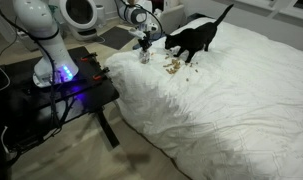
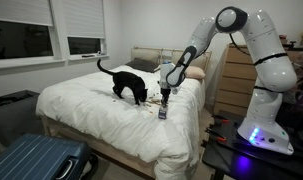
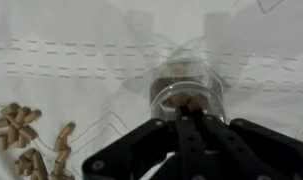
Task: Pick some objects from the bed and put them in the clear bottle
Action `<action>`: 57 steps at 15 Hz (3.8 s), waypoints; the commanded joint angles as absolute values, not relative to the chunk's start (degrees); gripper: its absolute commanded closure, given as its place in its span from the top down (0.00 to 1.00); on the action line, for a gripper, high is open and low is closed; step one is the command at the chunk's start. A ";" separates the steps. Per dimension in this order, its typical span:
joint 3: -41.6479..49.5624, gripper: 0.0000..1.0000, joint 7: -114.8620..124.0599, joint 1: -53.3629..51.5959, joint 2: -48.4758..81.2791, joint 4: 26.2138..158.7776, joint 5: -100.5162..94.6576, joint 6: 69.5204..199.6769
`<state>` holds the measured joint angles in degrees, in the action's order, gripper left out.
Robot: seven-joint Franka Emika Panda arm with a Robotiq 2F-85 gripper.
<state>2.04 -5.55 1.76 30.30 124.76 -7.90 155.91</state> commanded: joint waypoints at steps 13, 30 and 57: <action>2.79 0.04 -5.96 1.13 32.84 121.35 -8.83 154.80; 2.24 0.33 -6.25 1.64 31.13 121.92 -8.11 152.82; 2.73 0.00 -5.63 1.29 21.85 123.05 -9.44 147.08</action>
